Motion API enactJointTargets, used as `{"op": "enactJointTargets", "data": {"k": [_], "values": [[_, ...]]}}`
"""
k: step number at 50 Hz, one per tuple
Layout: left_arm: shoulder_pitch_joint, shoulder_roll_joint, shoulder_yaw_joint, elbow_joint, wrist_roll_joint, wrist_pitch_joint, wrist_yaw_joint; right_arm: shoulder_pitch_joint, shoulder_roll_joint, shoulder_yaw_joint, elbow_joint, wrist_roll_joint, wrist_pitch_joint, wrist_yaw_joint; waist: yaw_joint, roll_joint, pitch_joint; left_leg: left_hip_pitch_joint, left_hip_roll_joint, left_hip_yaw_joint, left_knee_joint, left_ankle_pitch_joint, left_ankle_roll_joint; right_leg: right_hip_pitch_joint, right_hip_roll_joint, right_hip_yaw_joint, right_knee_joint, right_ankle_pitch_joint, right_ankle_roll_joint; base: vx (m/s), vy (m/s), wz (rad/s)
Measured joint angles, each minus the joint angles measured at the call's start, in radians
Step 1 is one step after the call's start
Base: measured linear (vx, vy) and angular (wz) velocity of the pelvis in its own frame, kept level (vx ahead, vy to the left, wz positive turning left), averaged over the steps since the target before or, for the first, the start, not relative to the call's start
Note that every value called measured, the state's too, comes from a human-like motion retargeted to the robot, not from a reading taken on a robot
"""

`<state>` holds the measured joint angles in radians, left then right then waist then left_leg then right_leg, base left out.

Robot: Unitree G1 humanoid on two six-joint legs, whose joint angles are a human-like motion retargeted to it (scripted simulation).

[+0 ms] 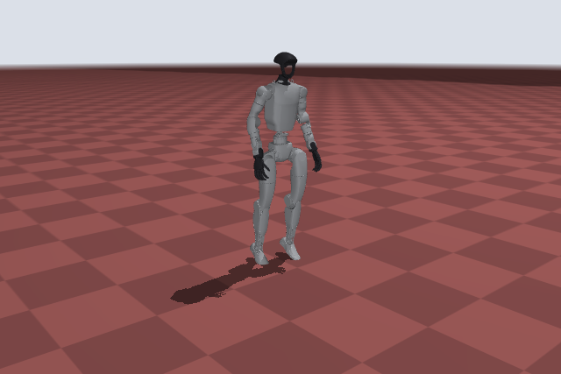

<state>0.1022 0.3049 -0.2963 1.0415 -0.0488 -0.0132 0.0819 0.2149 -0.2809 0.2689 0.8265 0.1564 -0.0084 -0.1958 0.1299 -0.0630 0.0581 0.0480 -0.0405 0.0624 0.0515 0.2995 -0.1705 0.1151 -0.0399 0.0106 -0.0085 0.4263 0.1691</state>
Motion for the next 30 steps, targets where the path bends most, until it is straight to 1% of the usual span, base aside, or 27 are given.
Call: {"op": "enactJointTargets", "data": {"k": [2, 4, 7, 9, 12, 13, 14, 15, 16, 17, 18, 19, 20, 21, 22, 23, 24, 25, 27, 28, 29, 30], "values": [[0.033, 0.002, 0.001, -0.014, 0.003, -0.01, -0.017, 0.016, 0.004, 0.013, 0.007, -0.001, -0.015, 0.006, -0.006, 0.0, -0.008, 0.027, 0.009, 0.005, -0.068, 0.031, -0.017, 0.006, 0.004, -0.017, -0.031, 0.028, 0.006, 0.02, -0.02, -0.1], [0.037, 0.005, -0.01, -0.014, -0.008, -0.005, -0.007, 0.008, 0.007, 0.02, 0.027, 0.022, -0.017, -0.012, -0.013, -0.001, 0.008, 0.042, 0.005, 0.004, -0.085, 0.02, -0.015, 0.006, 0.01, -0.024, -0.019, 0.011, -0.013, -0.03, -0.01, 0.02], [0.004, 0.002, -0.033, 0.019, -0.004, 0.017, 0.006, -0.023, 0.005, 0.031, 0.075, 0.035, 0.0, -0.018, -0.016, 0.0, 0.053, 0.062, -0.004, -0.011, -0.066, 0.01, -0.008, 0.015, 0.019, -0.034, 0.009, -0.024, -0.035, -0.04, 0.0, 0.06], [-0.024, 0.0, -0.044, 0.04, 0.021, 0.03, 0.008, -0.043, 0.001, 0.04, 0.1, 0.028, 0.008, -0.005, -0.011, 0.001, 0.073, 0.07, -0.008, -0.024, -0.049, -0.009, -0.004, 0.021, 0.02, -0.04, 0.015, -0.055, -0.039, 0.0, 0.0, 0.0], [-0.05, 0.007, -0.044, 0.032, 0.079, 0.034, -0.002, -0.067, -0.007, 0.041, 0.103, 0.014, 0.005, 0.018, 0.001, 0.002, 0.083, 0.07, -0.008, -0.027, -0.038, -0.022, -0.001, 0.012, 0.017, -0.035, 0.014, -0.079, -0.038, -0.02, 0.01, -0.13], [-0.058, 0.014, -0.039, 0.018, 0.096, 0.031, -0.011, -0.077, -0.011, 0.034, 0.096, 0.016, 0.002, 0.028, 0.004, 0.002, 0.091, 0.074, -0.011, -0.025, -0.03, -0.051, 0.006, 0.012, 0.014, -0.027, 0.016, -0.099, -0.04, -0.04, 0.02, -0.18], [-0.07, 0.024, -0.032, 0.002, 0.104, 0.028, -0.018, -0.093, -0.018, 0.023, 0.088, 0.031, -0.003, 0.034, 0.005, 0.003, 0.107, 0.084, -0.016, -0.026, -0.011, -0.141, 0.02, 0.019, 0.01, -0.012, 0.032, -0.179, -0.048, -0.07, 0.02, -0.14], [-0.084, 0.035, -0.024, -0.016, 0.108, 0.024, -0.025, -0.112, -0.026, 0.011, 0.079, 0.052, -0.009, 0.038, 0.005, 0.005, 0.127, 0.098, -0.022, -0.029, 0.014, -0.263, 0.037, 0.029, 0.007, 0.008, 0.055, -0.29, -0.059, -0.11, 0.03, -0.08], [-0.112, 0.05, -0.012, -0.031, 0.099, 0.021, -0.03, -0.146, -0.04, -0.003, 0.074, 0.087, -0.014, 0.039, 0.004, 0.009, 0.172, 0.106, -0.027, -0.03, 0.085, -0.433, 0.06, 0.037, 0.008, 0.017, 0.127, -0.467, -0.082, -0.14, 0.03, -0.02], [-0.138, 0.065, 0.001, -0.044, 0.091, 0.021, -0.038, -0.179, -0.056, -0.016, 0.068, 0.119, -0.018, 0.04, 0.001, 0.014, 0.215, 0.099, -0.03, -0.028, 0.177, -0.593, 0.09, 0.032, 0.01, 0.019, 0.22, -0.639, -0.119, -0.19, 0.03, 0.07], [-0.162, 0.078, 0.016, -0.054, 0.084, 0.024, -0.05, -0.207, -0.075, -0.025, 0.06, 0.148, -0.02, 0.042, -0.003, 0.019, 0.255, 0.064, -0.03, -0.018, 0.314, -0.734, 0.135, 0.0, 0.015, 0.009, 0.358, -0.797, -0.182, -0.2, 0.02, 0.14], [-0.176, 0.091, 0.028, -0.063, 0.073, 0.033, -0.057, -0.226, -0.097, -0.031, 0.044, 0.169, -0.024, 0.037, -0.01, 0.024, 0.274, -0.002, -0.025, -0.008, 0.462, -0.829, 0.18, -0.063, 0.019, -0.004, 0.507, -0.906, -0.242, -0.21, 0.02, 0.21], [-0.187, 0.102, 0.038, -0.071, 0.06, 0.043, -0.061, -0.238, -0.12, -0.034, 0.024, 0.187, -0.028, 0.028, -0.017, 0.028, 0.282, -0.084, -0.016, 0.003, 0.618, -0.902, 0.226, -0.141, 0.024, -0.017, 0.662, -0.991, -0.299, -0.12, 0.01, 0.23], [-0.177, 0.111, 0.027, -0.077, 0.031, 0.037, -0.043, -0.223, -0.138, -0.034, -0.003, 0.194, -0.043, 0.008, -0.022, 0.028, 0.262, -0.125, -0.009, 0.009, 0.653, -0.888, 0.218, -0.183, 0.019, -0.032, 0.702, -0.973, -0.28, -0.03, 0.01, 0.2], [-0.164, 0.119, 0.012, -0.08, 0.002, 0.025, -0.025, -0.2, -0.152, -0.035, -0.03, 0.196, -0.057, -0.01, -0.025, 0.027, 0.235, -0.152, -0.004, 0.015, 0.653, -0.855, 0.197, -0.211, 0.015, -0.043, 0.705, -0.932, -0.244, 0.11, 0.0, 0.13], [-0.143, 0.124, -0.013, -0.077, -0.028, 0.001, -0.007, -0.164, -0.16, -0.037, -0.057, 0.189, -0.071, -0.021, -0.024, 0.022, 0.193, -0.149, -0.003, 0.018, 0.584, -0.784, 0.151, -0.21, 0.01, -0.047, 0.635, -0.845, -0.177, 0.17, -0.01, 0.0], [-0.122, 0.128, -0.034, -0.074, -0.049, -0.018, -0.007, -0.128, -0.161, -0.042, -0.077, 0.178, -0.071, -0.011, -0.018, 0.015, 0.152, -0.125, -0.005, 0.02, 0.474, -0.674, 0.111, -0.188, 0.009, -0.041, 0.52, -0.716, -0.114, 0.21, -0.02, -0.15], [-0.1, 0.132, -0.052, -0.07, -0.065, -0.034, -0.018, -0.093, -0.159, -0.047, -0.093, 0.164, -0.063, 0.008, -0.01, 0.008, 0.11, -0.09, -0.008, 0.021, 0.344, -0.545, 0.074, -0.155, 0.009, -0.029, 0.383, -0.566, -0.053, 0.2, -0.03, -0.26], [-0.052, 0.133, -0.053, -0.076, -0.088, -0.041, -0.069, -0.046, -0.146, -0.054, -0.093, 0.132, -0.031, 0.071, 0.0, -0.002, 0.054, -0.015, -0.013, 0.011, 0.091, -0.219, 0.059, -0.082, 0.007, -0.008, 0.121, -0.215, -0.014, 0.15, -0.03, -0.26], [-0.028, 0.131, -0.048, -0.079, -0.098, -0.045, -0.09, -0.028, -0.139, -0.051, -0.088, 0.117, -0.027, 0.094, 0.001, -0.001, 0.036, 0.01, -0.009, 0.008, 0.005, -0.094, 0.047, -0.058, 0.006, -0.012, 0.037, -0.082, 0.0, 0.1, -0.02, -0.15], [-0.006, 0.127, -0.043, -0.081, -0.102, -0.048, -0.109, -0.013, -0.134, -0.041, -0.081, 0.111, -0.034, 0.109, -0.001, 0.0, 0.022, 0.024, -0.005, 0.011, -0.045, -0.036, 0.03, -0.045, 0.005, -0.028, -0.009, -0.014, 0.014, 0.07, -0.02, -0.09], [0.014, 0.123, -0.037, -0.082, -0.103, -0.051, -0.127, 0.0, -0.132, -0.027, -0.074, 0.109, -0.046, 0.12, -0.005, 0.002, 0.01, 0.031, -0.001, 0.016, -0.075, -0.013, 0.012, -0.038, 0.003, -0.049, -0.036, 0.021, 0.027, 0.0, 0.0, 0.0]]}}
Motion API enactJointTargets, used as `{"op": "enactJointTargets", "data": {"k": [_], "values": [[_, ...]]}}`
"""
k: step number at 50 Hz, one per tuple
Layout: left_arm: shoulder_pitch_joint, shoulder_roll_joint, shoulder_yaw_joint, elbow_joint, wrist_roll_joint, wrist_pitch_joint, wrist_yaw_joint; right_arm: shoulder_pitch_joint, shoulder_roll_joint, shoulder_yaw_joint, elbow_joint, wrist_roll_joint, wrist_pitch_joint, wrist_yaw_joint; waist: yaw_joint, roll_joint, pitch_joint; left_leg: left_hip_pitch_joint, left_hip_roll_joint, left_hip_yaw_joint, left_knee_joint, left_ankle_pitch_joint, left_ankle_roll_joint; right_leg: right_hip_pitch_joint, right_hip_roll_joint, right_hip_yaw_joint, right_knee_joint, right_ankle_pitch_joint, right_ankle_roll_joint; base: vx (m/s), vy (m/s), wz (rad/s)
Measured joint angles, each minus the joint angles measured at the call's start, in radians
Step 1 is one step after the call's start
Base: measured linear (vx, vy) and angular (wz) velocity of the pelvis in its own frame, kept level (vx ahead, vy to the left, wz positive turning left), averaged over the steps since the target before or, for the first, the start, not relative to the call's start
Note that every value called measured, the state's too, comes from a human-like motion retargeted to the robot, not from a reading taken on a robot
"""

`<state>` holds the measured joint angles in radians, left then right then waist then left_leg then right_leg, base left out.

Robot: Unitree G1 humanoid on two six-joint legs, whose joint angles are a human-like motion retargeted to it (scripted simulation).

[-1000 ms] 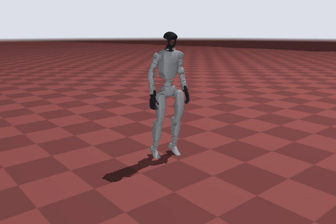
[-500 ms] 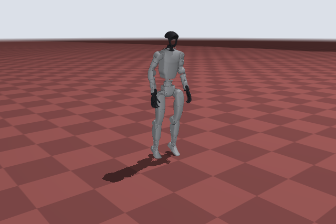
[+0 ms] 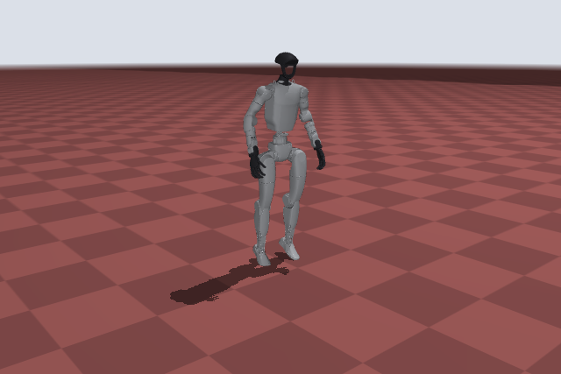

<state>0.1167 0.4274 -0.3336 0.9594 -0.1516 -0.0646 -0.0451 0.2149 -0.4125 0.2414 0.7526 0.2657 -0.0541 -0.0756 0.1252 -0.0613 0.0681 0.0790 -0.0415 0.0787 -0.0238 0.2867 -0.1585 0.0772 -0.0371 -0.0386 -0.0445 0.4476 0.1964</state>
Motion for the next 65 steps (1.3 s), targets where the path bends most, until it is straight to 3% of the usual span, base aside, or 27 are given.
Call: {"op": "enactJointTargets", "data": {"k": [6, 11, 12, 13, 15, 17, 18, 19, 20, 22, 25, 27, 28, 32, 33, 35, 39, 40, 43, 45, 47, 50, 53, 55, 58, 62, 65], "values": [[-0.02, -0.012, -0.002, 0.022, 0.009, 0.013, 0.02, -0.01, 0.013, 0.034, 0.062, 0.032, 0.006, 0.005, 0.009, 0.016, 0.064, 0.05, -0.007, -0.013, 0.017, -0.063, 0.005, 0.059, 0.01, 0.001, 0.05, -0.07, -0.064, 0.0, 0.0, 0.0], [-0.08, -0.035, -0.03, 0.061, 0.053, 0.017, 0.056, -0.05, 0.04, 0.027, 0.116, 0.028, 0.01, -0.01, 0.003, 0.026, 0.097, 0.056, -0.012, -0.057, 0.066, -0.059, 0.025, 0.087, 0.021, 0.1, 0.069, -0.103, -0.07, 0.0, 0.0, 0.0], [-0.094, -0.041, -0.027, 0.06, 0.059, 0.022, 0.061, -0.062, 0.042, 0.024, 0.117, 0.038, 0.01, -0.014, 0.001, 0.028, 0.112, 0.063, -0.015, -0.057, 0.091, -0.123, 0.038, 0.098, 0.021, 0.118, 0.086, -0.162, -0.077, 0.0, 0.0, 0.0], [-0.111, -0.047, -0.02, 0.056, 0.063, 0.029, 0.066, -0.077, 0.043, 0.021, 0.113, 0.056, 0.007, -0.02, -0.001, 0.032, 0.134, 0.074, -0.019, -0.059, 0.134, -0.255, 0.056, 0.113, 0.022, 0.13, 0.124, -0.292, -0.091, -0.08, 0.03, 0.05], [-0.163, -0.058, 0.008, 0.052, 0.077, 0.048, 0.079, -0.133, 0.041, 0.015, 0.108, 0.09, 0.005, -0.036, -0.008, 0.039, 0.211, 0.077, -0.027, -0.052, 0.3, -0.589, 0.086, 0.125, 0.024, 0.112, 0.283, -0.644, -0.12, -0.13, 0.02, 0.06], [-0.204, -0.07, 0.041, 0.071, 0.112, 0.068, 0.092, -0.186, 0.049, 0.013, 0.117, 0.093, 0.006, -0.073, -0.018, 0.035, 0.252, -0.022, -0.026, -0.027, 0.564, -0.828, 0.157, 0.049, 0.028, 0.067, 0.523, -0.929, -0.217, -0.16, 0.0, 0.07], [-0.216, -0.079, 0.053, 0.09, 0.125, 0.081, 0.104, -0.204, 0.057, 0.017, 0.127, 0.091, 0.004, -0.103, -0.022, 0.03, 0.244, -0.097, -0.02, -0.015, 0.686, -0.883, 0.195, -0.02, 0.032, 0.058, 0.642, -1.007, -0.277, -0.11, -0.01, 0.03], [-0.22, -0.09, 0.055, 0.113, 0.119, 0.086, 0.126, -0.207, 0.069, 0.021, 0.134, 0.088, -0.002, -0.141, -0.022, 0.022, 0.221, -0.151, -0.016, -0.001, 0.739, -0.88, 0.202, -0.079, 0.029, 0.053, 0.71, -1.018, -0.294, 0.0, 0.0, 0.0], [-0.219, -0.102, 0.051, 0.136, 0.102, 0.087, 0.154, -0.203, 0.082, 0.027, 0.14, 0.084, -0.012, -0.181, -0.021, 0.012, 0.191, -0.194, -0.013, 0.013, 0.758, -0.849, 0.194, -0.133, 0.023, 0.051, 0.752, -0.994, -0.291, 0.07, 0.0, -0.05], [-0.19, -0.137, 0.042, 0.173, 0.059, 0.057, 0.198, -0.139, 0.111, 0.017, 0.121, 0.062, -0.025, -0.206, -0.01, -0.002, 0.118, -0.167, -0.018, 0.015, 0.59, -0.666, 0.114, -0.125, 0.01, 0.058, 0.609, -0.785, -0.183, 0.17, -0.01, -0.04], [-0.132, -0.18, 0.047, 0.183, 0.056, 0.027, 0.152, -0.04, 0.145, 0.003, 0.098, 0.007, 0.003, -0.097, 0.011, -0.004, 0.02, -0.059, -0.013, -0.019, 0.219, -0.244, 0.033, -0.017, 0.017, 0.086, 0.201, -0.276, -0.05, 0.18, -0.04, -0.08], [-0.093, -0.196, 0.044, 0.168, 0.072, 0.02, 0.101, -0.015, 0.158, 0.019, 0.116, -0.031, 0.012, -0.043, 0.014, 0.001, -0.008, -0.006, 0.004, -0.007, 0.063, -0.043, -0.007, 0.024, 0.012, 0.051, 0.054, -0.06, -0.017, 0.09, -0.06, -0.07], [-0.078, -0.202, 0.036, 0.161, 0.082, 0.021, 0.083, -0.009, 0.162, 0.031, 0.13, -0.036, 0.009, -0.037, 0.01, 0.002, -0.017, 0.004, 0.01, 0.008, 0.03, -0.015, -0.021, 0.03, 0.007, 0.016, 0.028, -0.035, -0.019, 0.03, -0.05, 0.1], [-0.083, -0.207, -0.013, 0.177, 0.15, 0.003, 0.056, -0.022, 0.178, 0.054, 0.207, -0.029, -0.011, -0.048, -0.016, 0.002, -0.012, -0.01, 0.017, 0.034, 0.083, -0.086, -0.033, 0.04, 0.008, -0.038, 0.045, -0.072, -0.044, -0.03, -0.02, 0.32], [-0.1, -0.203, -0.023, 0.182, 0.162, 0.02, 0.067, -0.04, 0.182, 0.056, 0.232, -0.032, 0.006, -0.061, -0.009, 0.002, 0.001, 0.011, 0.011, 0.013, 0.057, -0.074, -0.013, 0.04, 0.014, -0.016, 0.06, -0.082, -0.05, 0.0, 0.0, 0.0], [-0.132, -0.196, -0.021, 0.198, 0.217, 0.011, 0.076, -0.067, 0.187, 0.053, 0.267, -0.061, 0.005, -0.062, 0.004, -0.016, 0.016, 0.027, -0.01, -0.019, 0.053, -0.092, 0.013, 0.014, 0.007, 0.013, 0.141, -0.138, -0.01, 0.0, 0.0, 0.0], [-0.161, -0.165, -0.034, 0.129, 0.198, 0.037, 0.102, -0.103, 0.162, 0.022, 0.248, -0.016, 0.023, -0.097, 0.011, 0.011, 0.078, 0.064, -0.001, -0.078, 0.098, -0.123, 0.047, 0.077, 0.002, 0.022, 0.109, -0.202, -0.097, 0.0, 0.0, 0.0], [-0.172, -0.153, -0.037, 0.108, 0.203, 0.04, 0.104, -0.113, 0.152, 0.017, 0.233, -0.005, 0.02, -0.1, 0.011, 0.012, 0.098, 0.07, -0.006, -0.091, 0.13, -0.183, 0.067, 0.088, -0.011, 0.024, 0.122, -0.258, -0.113, -0.08, 0.01, 0.17], [-0.234, -0.097, -0.011, 0.07, 0.285, 0.042, 0.089, -0.197, 0.101, 0.026, 0.228, 0.021, 0.011, -0.081, 0.006, 0.029, 0.214, 0.068, -0.011, -0.103, 0.379, -0.657, 0.099, 0.097, -0.01, 0.071, 0.341, -0.717, -0.17, -0.14, 0.02, 0.04], [-0.266, -0.053, 0.024, 0.081, 0.381, 0.054, 0.059, -0.267, 0.066, 0.046, 0.259, 0.024, 0.014, -0.059, 0.007, 0.033, 0.263, -0.009, -0.008, -0.069, 0.615, -0.891, 0.163, -0.003, -0.002, 0.062, 0.627, -0.994, -0.268, -0.17, 0.0, -0.3], [-0.248, -0.011, 0.038, 0.101, 0.368, 0.076, 0.075, -0.281, 0.038, 0.05, 0.25, 0.035, 0.003, -0.101, 0.006, 0.019, 0.252, -0.102, -0.005, -0.035, 0.751, -0.915, 0.198, -0.107, -0.008, 0.063, 0.784, -1.043, -0.306, -0.05, -0.02, -0.36], [-0.131, 0.025, 0.063, 0.095, 0.206, 0.047, 0.15, -0.167, 0.012, -0.002, 0.124, 0.023, -0.03, -0.168, 0.006, -0.002, 0.141, -0.129, 0.003, -0.011, 0.606, -0.72, 0.095, -0.137, -0.017, 0.072, 0.626, -0.826, -0.174, 0.19, -0.02, -0.28], [0.017, 0.051, 0.075, 0.049, 0.211, -0.004, 0.087, -0.02, 0.023, -0.054, 0.053, -0.024, -0.007, -0.056, 0.014, -0.018, 0.028, -0.04, 0.004, -0.033, 0.242, -0.283, 0.037, -0.035, -0.015, 0.086, 0.207, -0.312, -0.04, 0.22, -0.06, -0.21], [0.072, 0.071, 0.052, 0.041, 0.244, -0.023, 0.036, 0.033, 0.047, -0.06, 0.077, -0.043, 0.002, -0.019, 0.024, -0.023, -0.01, 0.002, 0.019, -0.035, 0.063, -0.029, 0.002, 0.0, -0.017, 0.067, 0.044, -0.051, 0.015, 0.12, -0.08, -0.13], [0.094, 0.067, 0.042, 0.049, 0.186, -0.012, 0.004, 0.048, 0.062, -0.04, 0.123, -0.016, -0.003, -0.032, 0.02, -0.02, -0.01, 0.006, 0.032, -0.01, 0.014, -0.017, -0.007, 0.007, -0.03, 0.028, 0.017, -0.028, 0.002, 0.01, -0.02, -0.01], [0.067, 0.029, 0.082, 0.06, 0.064, 0.008, 0.037, 0.023, 0.055, -0.036, 0.14, 0.025, 0.014, -0.033, 0.003, -0.001, 0.066, 0.023, 0.036, -0.022, 0.047, -0.051, 0.012, 0.037, -0.029, 0.081, 0.073, -0.066, -0.053, 0.0, 0.0, 0.0], [0.036, 0.016, 0.083, 0.06, 0.065, 0.014, 0.06, 0.015, 0.048, -0.039, 0.137, 0.025, 0.015, -0.037, -0.006, 0.01, 0.087, 0.021, 0.049, -0.037, 0.073, -0.057, 0.005, 0.043, -0.036, 0.095, 0.102, -0.118, -0.067, 0.0, 0.0, 0.0]]}}
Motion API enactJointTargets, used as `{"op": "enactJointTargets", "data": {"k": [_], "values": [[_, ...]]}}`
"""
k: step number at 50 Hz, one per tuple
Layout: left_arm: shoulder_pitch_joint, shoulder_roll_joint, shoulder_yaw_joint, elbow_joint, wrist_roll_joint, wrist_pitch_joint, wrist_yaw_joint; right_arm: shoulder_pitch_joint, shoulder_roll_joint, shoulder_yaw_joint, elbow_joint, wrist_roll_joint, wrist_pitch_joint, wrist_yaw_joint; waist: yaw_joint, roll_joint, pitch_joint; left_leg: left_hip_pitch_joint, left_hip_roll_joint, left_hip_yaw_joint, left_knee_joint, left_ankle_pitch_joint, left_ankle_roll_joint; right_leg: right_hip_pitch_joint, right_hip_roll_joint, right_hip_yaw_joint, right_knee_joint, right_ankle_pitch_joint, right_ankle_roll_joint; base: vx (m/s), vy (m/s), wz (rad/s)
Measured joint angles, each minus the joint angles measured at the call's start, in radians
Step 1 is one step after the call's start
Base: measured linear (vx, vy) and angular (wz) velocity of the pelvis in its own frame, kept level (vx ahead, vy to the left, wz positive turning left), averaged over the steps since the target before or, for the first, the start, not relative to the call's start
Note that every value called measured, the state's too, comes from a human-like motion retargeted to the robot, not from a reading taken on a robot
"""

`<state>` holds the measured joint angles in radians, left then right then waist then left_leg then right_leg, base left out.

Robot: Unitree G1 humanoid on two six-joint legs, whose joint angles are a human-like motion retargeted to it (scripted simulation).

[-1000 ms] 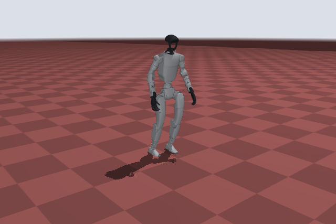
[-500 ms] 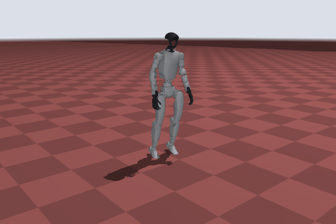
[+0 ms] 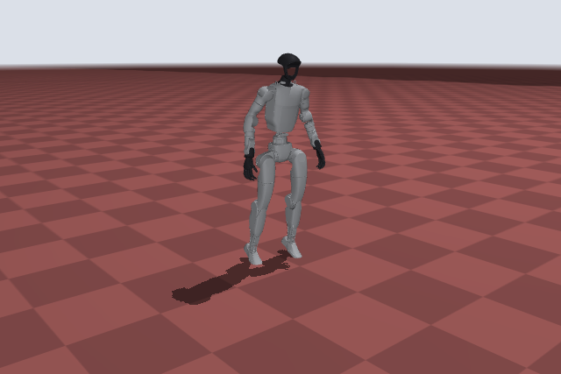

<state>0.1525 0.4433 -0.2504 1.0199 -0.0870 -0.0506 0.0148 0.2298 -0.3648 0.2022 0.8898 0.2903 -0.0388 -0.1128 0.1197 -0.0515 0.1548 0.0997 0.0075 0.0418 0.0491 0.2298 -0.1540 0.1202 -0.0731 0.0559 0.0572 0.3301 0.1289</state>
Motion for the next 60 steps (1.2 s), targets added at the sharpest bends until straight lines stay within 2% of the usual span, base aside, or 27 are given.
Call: {"op": "enactJointTargets", "data": {"k": [2, 3, 5, 8, 10, 12, 15, 17, 19, 22, 25, 31, 32, 33, 35, 37, 38, 39, 40, 42, 46, 47, 48, 51, 55, 57, 60], "values": [[-0.023, -0.003, -0.012, -0.013, 0.03, -0.001, 0.008, 0.001, -0.003, -0.013, -0.013, -0.007, -0.006, 0.002, -0.001, 0.002, -0.001, -0.008, -0.003, -0.03, 0.013, -0.007, -0.004, -0.001, -0.007, 0.028, -0.012, -0.03, 0.015, 0.0, 0.0, 0.0], [-0.041, -0.005, -0.017, -0.024, 0.045, -0.002, 0.015, -0.004, -0.006, -0.022, -0.021, -0.007, -0.009, 0.003, 0.0, 0.002, 0.007, -0.006, -0.009, -0.041, 0.03, -0.056, 0.001, 0.003, -0.012, 0.05, -0.013, -0.067, 0.023, 0.0, 0.0, 0.0], [-0.088, -0.013, -0.011, -0.046, 0.059, 0.004, 0.039, -0.039, -0.015, -0.036, -0.022, 0.014, -0.01, -0.013, 0.004, 0.003, 0.052, 0.005, -0.022, -0.04, 0.114, -0.298, 0.039, 0.022, -0.024, 0.072, 0.04, -0.28, 0.001, -0.08, 0.01, 0.01], [-0.186, -0.04, 0.036, -0.039, 0.029, 0.041, 0.075, -0.147, -0.025, -0.035, 0.015, 0.077, 0.003, -0.081, -0.007, 0.006, 0.151, -0.115, -0.015, -0.003, 0.501, -0.711, 0.154, -0.088, -0.013, 0.022, 0.433, -0.756, -0.151, -0.16, -0.01, 0.11], [-0.196, -0.056, 0.043, -0.041, -0.02, 0.057, 0.108, -0.137, -0.023, -0.044, -0.046, 0.102, -0.006, -0.139, -0.024, -0.006, 0.135, -0.211, -0.011, 0.002, 0.624, -0.772, 0.2, -0.182, -0.014, -0.003, 0.574, -0.847, -0.203, -0.04, -0.05, 0.35], [-0.152, -0.074, 0.011, -0.066, -0.067, 0.034, 0.14, -0.021, -0.006, -0.076, -0.222, 0.069, -0.01, -0.151, -0.034, -0.021, 0.066, -0.222, -0.018, -0.004, 0.482, -0.591, 0.16, -0.194, -0.025, -0.017, 0.44, -0.656, -0.131, 0.14, -0.07, 0.34], [-0.021, -0.102, -0.005, -0.133, -0.046, -0.011, 0.109, 0.163, 0.007, -0.09, -0.432, -0.107, 0.012, -0.057, -0.026, -0.032, -0.022, -0.12, -0.014, -0.001, 0.097, -0.067, 0.067, -0.123, -0.024, -0.01, 0.092, -0.083, 0.029, 0.22, -0.09, -0.12], [0.042, -0.12, -0.004, -0.151, 0.006, -0.025, 0.061, 0.205, 0.011, -0.08, -0.452, -0.186, 0.004, -0.01, -0.025, -0.024, -0.045, -0.077, 0.007, 0.043, -0.026, 0.106, -0.013, -0.098, -0.027, -0.042, -0.02, 0.13, 0.089, 0.16, -0.08, -0.31], [0.066, -0.131, -0.017, -0.141, 0.041, -0.022, 0.037, 0.196, 0.023, -0.069, -0.404, -0.18, -0.007, -0.016, -0.024, -0.014, -0.048, -0.055, 0.017, 0.103, -0.052, 0.113, -0.048, -0.087, -0.036, -0.112, -0.041, 0.148, 0.087, 0.08, -0.07, -0.3], [0.036, -0.138, -0.037, -0.081, 0.028, 0.001, 0.044, 0.119, 0.038, -0.058, -0.266, -0.145, 0.016, -0.06, -0.013, -0.001, -0.016, -0.031, 0.01, 0.131, -0.027, 0.095, -0.038, -0.066, -0.037, -0.172, -0.017, 0.119, 0.034, 0.02, -0.03, -0.26], [-0.016, -0.142, -0.042, -0.006, 0.018, 0.008, 0.056, 0.041, 0.031, -0.042, -0.14, -0.145, 0.036, -0.074, 0.001, 0.02, 0.018, -0.012, -0.006, 0.073, 0.016, 0.062, -0.029, -0.041, -0.02, -0.134, 0.016, 0.074, 0.009, 0.04, -0.01, -0.21], [-0.064, -0.093, -0.059, -0.014, 0.032, -0.004, 0.069, -0.015, 0.015, -0.017, -0.09, -0.125, 0.015, -0.08, 0.018, 0.04, 0.008, -0.008, -0.052, -0.067, 0.016, 0.021, -0.029, -0.027, 0.013, 0.002, 0.006, 0.033, 0.027, 0.08, -0.03, -0.1], [-0.072, -0.081, -0.054, -0.03, 0.035, -0.003, 0.068, -0.023, 0.013, -0.015, -0.096, -0.12, 0.013, -0.079, 0.021, 0.039, 0.01, -0.006, -0.062, -0.08, 0.02, -0.011, -0.027, -0.024, 0.015, 0.021, 0.009, 0.0, 0.028, 0.0, 0.0, 0.0], [-0.088, -0.071, -0.046, -0.046, 0.039, 0.002, 0.071, -0.039, 0.01, -0.013, -0.1, -0.106, 0.01, -0.082, 0.022, 0.038, 0.019, -0.002, -0.073, -0.081, 0.042, -0.095, -0.017, -0.017, 0.015, 0.033, 0.031, -0.09, 0.018, 0.0, 0.0, 0.0], [-0.146, -0.059, -0.013, -0.065, 0.035, 0.025, 0.083, -0.109, 0.0, -0.002, -0.083, -0.059, 0.01, -0.102, 0.015, 0.037, 0.078, -0.008, -0.094, -0.047, 0.191, -0.409, 0.039, -0.008, 0.012, 0.027, 0.169, -0.433, -0.034, -0.08, -0.02, 0.13], [-0.204, -0.061, 0.036, -0.075, 0.015, 0.06, 0.081, -0.198, -0.019, 0.029, -0.043, -0.032, 0.028, -0.114, 0.002, 0.039, 0.153, -0.1, -0.095, 0.003, 0.501, -0.702, 0.154, -0.091, 0.015, -0.01, 0.483, -0.767, -0.154, -0.18, -0.02, 0.14], [-0.222, -0.062, 0.059, -0.084, -0.004, 0.079, 0.079, -0.236, -0.033, 0.05, -0.032, -0.032, 0.039, -0.12, -0.005, 0.039, 0.171, -0.174, -0.089, 0.022, 0.659, -0.785, 0.209, -0.165, 0.017, -0.022, 0.648, -0.866, -0.207, -0.16, -0.03, 0.07], [-0.221, -0.062, 0.065, -0.103, -0.03, 0.082, 0.085, -0.252, -0.049, 0.066, -0.044, -0.039, 0.039, -0.13, -0.011, 0.037, 0.173, -0.223, -0.083, 0.033, 0.74, -0.81, 0.227, -0.215, 0.017, -0.031, 0.734, -0.897, -0.222, -0.1, -0.03, 0.03], [-0.211, -0.059, 0.062, -0.125, -0.059, 0.077, 0.096, -0.256, -0.066, 0.08, -0.066, -0.049, 0.035, -0.143, -0.017, 0.036, 0.168, -0.259, -0.076, 0.041, 0.783, -0.807, 0.226, -0.252, 0.016, -0.037, 0.78, -0.894, -0.219, 0.0, 0.0, 0.0], [-0.155, -0.042, 0.006, -0.172, -0.088, 0.028, 0.124, -0.199, -0.097, 0.082, -0.164, -0.072, 0.007, -0.162, -0.022, 0.034, 0.114, -0.248, -0.067, 0.035, 0.653, -0.672, 0.139, -0.243, 0.02, -0.032, 0.641, -0.731, -0.144, 0.1, -0.03, -0.05], [-0.051, 0.0, -0.091, -0.197, -0.051, -0.038, 0.055, -0.029, -0.126, 0.039, -0.297, -0.152, -0.001, -0.067, -0.007, 0.022, -0.016, -0.109, -0.07, -0.067, 0.148, -0.119, 0.003, -0.114, 0.021, 0.085, 0.121, -0.109, 0.055, 0.13, -0.04, -0.13], [-0.037, 0.004, -0.101, -0.195, -0.041, -0.046, 0.021, 0.0, -0.126, 0.031, -0.298, -0.164, -0.002, -0.028, -0.006, 0.021, -0.037, -0.08, -0.061, -0.098, 0.051, -0.011, -0.021, -0.093, 0.014, 0.11, 0.031, 0.016, 0.088, 0.05, -0.05, -0.02], [-0.028, 0.007, -0.108, -0.194, -0.031, -0.051, -0.009, 0.018, -0.126, 0.027, -0.287, -0.161, -0.009, 0.003, -0.008, 0.024, -0.049, -0.062, -0.043, -0.114, -0.01, 0.036, -0.042, -0.081, 0.003, 0.113, -0.019, 0.083, 0.107, 0.0, 0.0, 0.0], [-0.01, 0.029, -0.134, -0.212, -0.022, -0.048, -0.012, 0.049, -0.127, 0.022, -0.247, -0.127, -0.016, -0.002, -0.022, 0.032, -0.062, -0.045, 0.018, -0.038, -0.054, 0.028, -0.045, -0.075, -0.048, 0.039, -0.043, 0.094, 0.078, -0.05, -0.01, 0.05], [-0.064, 0.047, -0.126, -0.185, -0.021, -0.03, 0.015, 0.032, -0.12, -0.008, -0.162, -0.107, 0.014, -0.004, -0.026, 0.033, -0.017, -0.026, 0.078, 0.044, -0.012, -0.017, -0.009, -0.072, -0.107, 0.013, 0.006, 0.042, 0.048, -0.1, -0.01, 0.02], [-0.1, 0.048, -0.103, -0.167, -0.039, -0.03, 0.044, 0.022, -0.12, -0.014, -0.135, -0.089, 0.026, 0.007, -0.021, 0.033, 0.007, -0.02, 0.088, 0.007, 0.012, -0.022, -0.015, -0.068, -0.124, 0.046, 0.012, 0.022, 0.061, -0.1, -0.01, -0.11], [-0.137, 0.059, -0.047, -0.193, -0.129, -0.041, 0.134, -0.009, -0.147, 0.033, -0.135, -0.024, 0.054, 0.045, -0.023, 0.041, 0.053, -0.007, 0.09, -0.072, 0.027, 0.056, -0.053, -0.056, -0.132, 0.136, -0.002, 0.043, 0.108, -0.09, -0.01, -0.14]]}}
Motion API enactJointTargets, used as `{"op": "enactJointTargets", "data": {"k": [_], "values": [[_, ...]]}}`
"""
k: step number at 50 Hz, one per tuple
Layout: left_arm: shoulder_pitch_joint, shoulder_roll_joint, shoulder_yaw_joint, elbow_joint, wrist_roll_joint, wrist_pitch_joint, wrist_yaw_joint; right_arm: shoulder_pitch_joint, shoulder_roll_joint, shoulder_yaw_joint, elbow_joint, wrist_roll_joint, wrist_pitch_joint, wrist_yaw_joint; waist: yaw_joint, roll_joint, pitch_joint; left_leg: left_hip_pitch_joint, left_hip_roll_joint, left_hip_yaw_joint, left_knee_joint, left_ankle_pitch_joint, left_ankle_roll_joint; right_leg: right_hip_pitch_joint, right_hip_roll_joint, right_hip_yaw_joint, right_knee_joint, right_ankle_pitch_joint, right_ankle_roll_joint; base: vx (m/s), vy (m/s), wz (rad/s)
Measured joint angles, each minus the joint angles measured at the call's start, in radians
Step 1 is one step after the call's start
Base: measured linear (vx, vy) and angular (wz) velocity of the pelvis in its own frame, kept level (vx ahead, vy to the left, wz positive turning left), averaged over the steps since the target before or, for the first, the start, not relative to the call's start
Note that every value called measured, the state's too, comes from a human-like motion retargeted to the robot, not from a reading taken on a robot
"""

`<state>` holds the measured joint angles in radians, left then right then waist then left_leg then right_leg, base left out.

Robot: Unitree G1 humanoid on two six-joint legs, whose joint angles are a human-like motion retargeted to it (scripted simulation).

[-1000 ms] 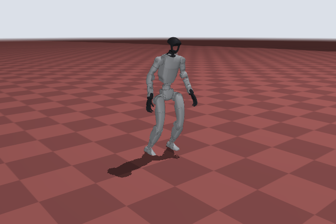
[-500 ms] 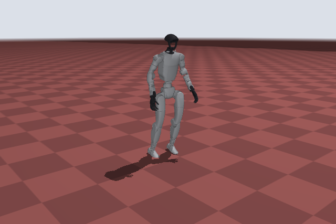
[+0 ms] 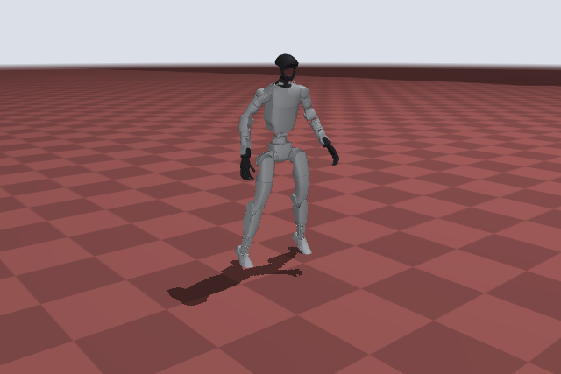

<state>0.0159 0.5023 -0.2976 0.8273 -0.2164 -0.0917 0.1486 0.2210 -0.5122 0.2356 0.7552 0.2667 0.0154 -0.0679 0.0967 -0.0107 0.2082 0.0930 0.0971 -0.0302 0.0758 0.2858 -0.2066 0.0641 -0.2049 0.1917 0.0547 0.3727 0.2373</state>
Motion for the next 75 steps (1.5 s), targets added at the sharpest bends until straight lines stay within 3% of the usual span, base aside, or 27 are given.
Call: {"op": "enactJointTargets", "data": {"k": [2, 5, 6, 8, 10, 15, 17, 22, 29, 30, 33, 35, 36, 38, 40, 43, 45, 56, 58, 60, 62, 63, 64, 65, 67, 72, 75], "values": [[-0.029, 0.011, 0.031, -0.032, -0.039, 0.009, 0.032, -0.005, -0.003, -0.008, -0.03, 0.009, 0.005, -0.006, 0.002, -0.005, 0.036, 0.007, 0.001, 0.001, 0.074, -0.153, 0.032, 0.008, -0.017, 0.003, 0.052, -0.164, -0.035, -0.11, -0.01, -0.07], [-0.093, 0.034, 0.082, -0.084, -0.151, 0.012, 0.091, -0.064, -0.013, -0.002, -0.048, 0.038, 0.01, -0.081, -0.004, -0.015, 0.134, -0.031, 0.007, 0.022, 0.355, -0.669, 0.149, -0.024, -0.042, -0.04, 0.313, -0.706, -0.155, -0.19, 0.0, 0.04], [-0.102, 0.033, 0.094, -0.078, -0.189, 0.013, 0.116, -0.089, -0.011, 0.01, -0.028, 0.052, 0.006, -0.119, -0.015, -0.017, 0.153, -0.088, 0.011, 0.007, 0.496, -0.779, 0.222, -0.08, -0.033, -0.038, 0.46, -0.84, -0.24, -0.19, -0.02, 0.26], [-0.096, 0.017, 0.103, -0.048, -0.254, 0.017, 0.173, -0.111, 0.001, 0.025, 0.0, 0.067, -0.003, -0.185, -0.037, -0.023, 0.159, -0.186, 0.015, -0.013, 0.68, -0.865, 0.334, -0.179, -0.017, -0.041, 0.666, -0.96, -0.356, -0.08, -0.04, 0.33], [-0.071, -0.02, 0.086, 0.003, -0.282, 0.015, 0.222, -0.082, 0.017, 0.022, -0.033, 0.073, -0.017, -0.237, -0.055, -0.029, 0.107, -0.231, 0.018, -0.003, 0.64, -0.767, 0.331, -0.221, -0.021, -0.071, 0.639, -0.862, -0.337, 0.1, -0.05, 0.31], [0.142, -0.096, 0.07, -0.019, -0.069, -0.013, 0.086, 0.158, 0.005, -0.035, -0.297, -0.013, -0.04, -0.111, -0.051, -0.026, -0.06, -0.087, 0.016, 0.088, 0.035, -0.032, 0.1, -0.077, -0.017, -0.096, 0.018, -0.026, -0.07, 0.2, -0.06, -0.03], [0.216, -0.113, 0.064, -0.018, -0.009, -0.022, 0.049, 0.177, 0.019, -0.029, -0.285, -0.038, -0.028, -0.069, -0.045, -0.024, -0.074, -0.05, 0.019, 0.137, -0.038, 0.043, 0.004, -0.072, -0.006, -0.153, -0.025, 0.08, 0.011, 0.11, -0.08, -0.45], [0.254, -0.131, 0.036, 0.048, -0.009, 0.005, 0.025, 0.122, 0.043, -0.001, -0.182, -0.037, 0.005, -0.072, -0.024, -0.024, -0.014, 0.01, -0.019, 0.109, -0.042, 0.012, -0.003, -0.028, 0.026, -0.241, -0.004, 0.029, -0.005, 0.02, -0.03, -0.38], [0.212, -0.132, 0.03, 0.068, 0.001, 0.016, 0.035, 0.049, 0.033, 0.012, -0.122, -0.038, 0.013, -0.068, -0.009, -0.023, 0.032, 0.007, -0.016, 0.128, 0.021, -0.054, 0.041, -0.002, 0.035, -0.134, 0.027, -0.063, -0.072, 0.01, 0.0, -0.02], [0.2, -0.126, 0.03, 0.054, -0.012, 0.021, 0.038, 0.039, 0.03, 0.01, -0.124, -0.035, 0.018, -0.068, -0.011, -0.025, 0.045, 0.008, -0.015, 0.132, 0.051, -0.108, 0.066, 0.007, 0.024, -0.117, 0.044, -0.117, -0.083, -0.01, -0.01, 0.33], [0.133, -0.095, 0.026, 0.021, -0.103, 0.02, 0.084, -0.028, 0.016, 0.021, -0.094, 0.018, 0.023, -0.117, -0.02, -0.034, 0.113, -0.04, -0.013, 0.098, 0.349, -0.606, 0.161, 0.008, -0.004, -0.101, 0.266, -0.62, -0.129, -0.06, 0.01, 0.43], [0.086, -0.077, 0.024, 0.042, -0.149, 0.014, 0.129, -0.075, 0.005, 0.044, -0.036, 0.065, 0.007, -0.169, -0.026, -0.03, 0.127, -0.139, 0.006, 0.072, 0.609, -0.836, 0.26, -0.076, 0.008, -0.111, 0.52, -0.896, -0.256, -0.05, 0.02, 0.44], [0.073, -0.075, 0.021, 0.058, -0.162, 0.016, 0.152, -0.078, 0.004, 0.052, -0.019, 0.068, 0.003, -0.181, -0.023, -0.032, 0.112, -0.177, 0.01, 0.073, 0.668, -0.842, 0.296, -0.119, 0.009, -0.119, 0.597, -0.917, -0.303, 0.03, 0.01, 0.33], [0.051, -0.076, 0.015, 0.084, -0.176, 0.013, 0.186, -0.066, 0.01, 0.055, -0.013, 0.06, -0.007, -0.204, -0.014, -0.045, 0.056, -0.226, 0.009, 0.085, 0.66, -0.761, 0.293, -0.178, -0.001, -0.143, 0.621, -0.84, -0.3, 0.13, -0.01, 0.24], [0.069, -0.082, 0.016, 0.081, -0.151, -0.004, 0.176, -0.002, 0.02, 0.039, -0.074, 0.042, -0.022, -0.198, 0.0, -0.061, -0.018, -0.198, -0.006, 0.091, 0.47, -0.536, 0.209, -0.148, -0.006, -0.156, 0.429, -0.586, -0.2, 0.2, -0.02, 0.13], [0.142, -0.096, 0.014, 0.048, -0.045, -0.022, 0.073, 0.104, 0.027, 0.031, -0.161, 0.029, -0.032, -0.072, 0.017, -0.059, -0.101, -0.102, -0.014, 0.081, 0.117, -0.077, 0.055, -0.046, 0.004, -0.152, 0.061, -0.07, -0.038, 0.19, -0.01, -0.02], [0.17, -0.108, 0.001, 0.04, -0.005, -0.027, 0.02, 0.128, 0.034, 0.046, -0.167, 0.02, -0.026, 0.004, 0.02, -0.041, -0.115, -0.05, 0.003, 0.104, -0.014, 0.054, -0.023, -0.008, 0.017, -0.185, -0.034, 0.064, 0.024, 0.11, 0.0, -0.05], [0.041, -0.146, -0.054, 0.141, 0.052, 0.008, 0.035, -0.074, 0.129, 0.112, 0.061, -0.002, 0.014, -0.017, 0.014, -0.022, 0.008, -0.003, -0.026, 0.062, -0.006, -0.043, 0.025, 0.019, 0.051, -0.141, 0.018, -0.039, -0.042, 0.0, 0.0, 0.0], [0.01, -0.141, -0.047, 0.104, 0.029, 0.017, 0.059, -0.096, 0.125, 0.109, 0.04, 0.003, 0.021, -0.025, 0.018, -0.025, 0.031, -0.005, -0.029, 0.097, 0.051, -0.199, 0.063, 0.029, 0.033, -0.142, 0.035, -0.191, -0.05, -0.03, 0.02, 0.03], [-0.036, -0.129, -0.034, 0.061, -0.019, 0.023, 0.095, -0.142, 0.117, 0.109, 0.032, 0.01, 0.026, -0.061, 0.023, -0.027, 0.085, -0.02, -0.033, 0.112, 0.212, -0.523, 0.134, 0.039, 0.012, -0.154, 0.148, -0.518, -0.086, -0.09, 0.04, 0.03], [-0.074, -0.117, -0.017, 0.055, -0.045, 0.028, 0.124, -0.199, 0.112, 0.127, 0.068, 0.007, 0.018, -0.128, 0.023, -0.024, 0.143, -0.112, -0.018, 0.1, 0.522, -0.789, 0.265, -0.032, 0.013, -0.16, 0.424, -0.828, -0.238, -0.12, 0.03, 0.01], [-0.084, -0.112, -0.009, 0.062, -0.053, 0.034, 0.138, -0.222, 0.11, 0.138, 0.089, 0.001, 0.013, -0.159, 0.021, -0.024, 0.155, -0.179, -0.006, 0.096, 0.674, -0.859, 0.33, -0.107, 0.02, -0.154, 0.596, -0.93, -0.334, -0.05, 0.01, -0.05], [-0.082, -0.109, -0.007, 0.068, -0.061, 0.035, 0.15, -0.226, 0.108, 0.145, 0.091, -0.006, 0.007, -0.182, 0.019, -0.03, 0.148, -0.22, 0.0, 0.102, 0.743, -0.875, 0.355, -0.162, 0.018, -0.156, 0.69, -0.96, -0.37, 0.0, 0.0, 0.0], [-0.073, -0.106, -0.009, 0.074, -0.068, 0.034, 0.161, -0.221, 0.104, 0.148, 0.083, -0.012, 0.002, -0.201, 0.016, -0.039, 0.131, -0.249, 0.003, 0.113, 0.77, -0.865, 0.362, -0.206, 0.011, -0.161, 0.744, -0.952, -0.377, 0.15, 0.0, -0.07], [-0.021, -0.108, -0.03, 0.076, -0.051, 0.016, 0.167, -0.141, 0.084, 0.128, -0.017, -0.024, -0.014, -0.212, 0.005, -0.054, 0.046, -0.228, -0.007, 0.137, 0.605, -0.708, 0.287, -0.197, 0.0, -0.175, 0.594, -0.771, -0.276, 0.27, 0.0, -0.09], [0.151, -0.14, 0.001, 0.055, 0.09, -0.011, 0.035, 0.066, 0.077, 0.065, -0.145, -0.087, -0.022, -0.107, 0.006, -0.046, -0.124, -0.037, -0.022, 0.129, -0.001, 0.018, 0.053, -0.032, 0.028, -0.151, -0.004, 0.033, -0.058, 0.28, -0.03, -0.31], [0.188, -0.165, 0.053, 0.059, 0.086, 0.0, -0.011, 0.114, 0.124, 0.032, -0.099, -0.078, 0.0, -0.053, 0.003, -0.043, -0.139, -0.003, -0.013, 0.189, -0.075, 0.038, -0.021, -0.02, 0.031, -0.19, -0.041, 0.079, 0.013, 0.12, -0.04, -0.09]]}}
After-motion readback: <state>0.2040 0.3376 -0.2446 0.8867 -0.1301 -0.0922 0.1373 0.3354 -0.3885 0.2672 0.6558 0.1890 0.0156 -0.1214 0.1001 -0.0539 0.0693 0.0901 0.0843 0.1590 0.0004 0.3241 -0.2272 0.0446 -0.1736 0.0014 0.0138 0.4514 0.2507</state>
